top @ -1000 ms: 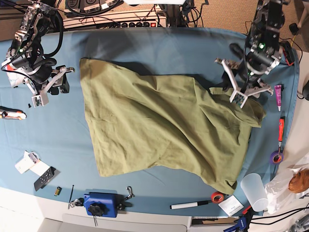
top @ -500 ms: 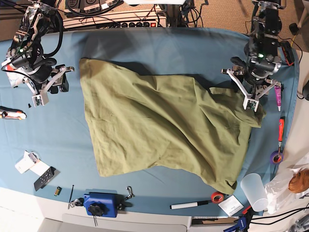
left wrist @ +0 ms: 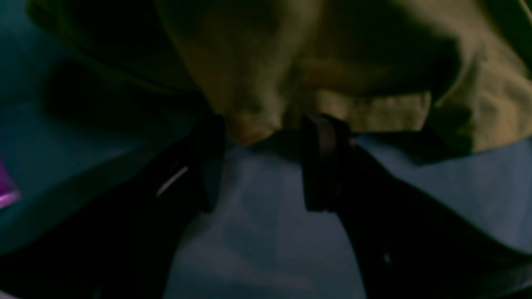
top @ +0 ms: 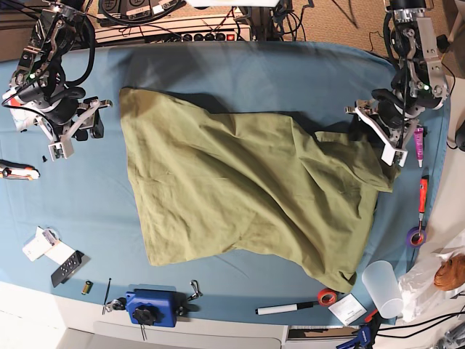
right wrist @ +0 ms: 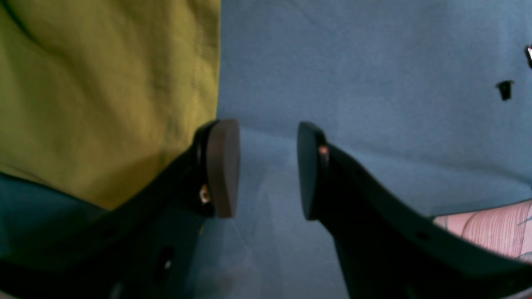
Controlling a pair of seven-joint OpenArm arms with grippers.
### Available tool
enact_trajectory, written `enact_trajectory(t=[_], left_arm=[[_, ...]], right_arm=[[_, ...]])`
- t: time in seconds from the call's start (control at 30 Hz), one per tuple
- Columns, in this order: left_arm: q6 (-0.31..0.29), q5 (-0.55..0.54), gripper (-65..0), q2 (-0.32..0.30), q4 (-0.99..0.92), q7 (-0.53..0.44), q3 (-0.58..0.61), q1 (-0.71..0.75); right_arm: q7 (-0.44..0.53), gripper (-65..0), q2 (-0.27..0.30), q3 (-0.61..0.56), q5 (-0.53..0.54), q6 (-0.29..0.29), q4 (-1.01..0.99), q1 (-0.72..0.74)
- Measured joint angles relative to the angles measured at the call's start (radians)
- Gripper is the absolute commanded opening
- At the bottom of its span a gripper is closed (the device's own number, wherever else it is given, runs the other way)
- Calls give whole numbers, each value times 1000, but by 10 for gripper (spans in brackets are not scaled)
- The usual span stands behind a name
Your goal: Layout the t-shirt on the table in an organized manner, then fold the t-shirt properly
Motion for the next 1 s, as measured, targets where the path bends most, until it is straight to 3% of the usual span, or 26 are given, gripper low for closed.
enact_trajectory(t=[0.2,0.27,0.3,0.43,0.57,0.67,0.83,1.0], left_arm=[[2,-9,-350,0,-63,-3,0,-62],[-8,-49,-381,0,-63,-3,0,-64],[-45,-49,-417,2,-63,-2,0,-64],[-75,-48,-650,15,-63,0,0,-64],[-77,-48,-650,30,-63,13,0,-64],[-62,-61,-650,29,-63,97,0,-66],[-104,-240,-650,31,-60,267,-56,-63],[-106,-310,-650,30,35,270,-203,10]], right_arm=[[0,-416,0,0,0,0,0,0],[0,-416,0,0,0,0,0,0],[0,-416,0,0,0,0,0,0],[1,-416,0,0,0,0,0,0],[1,-416,0,0,0,0,0,0],[1,-416,0,0,0,0,0,0],[20,-416,0,0,0,0,0,0],[23,-416,0,0,29,0,0,0]])
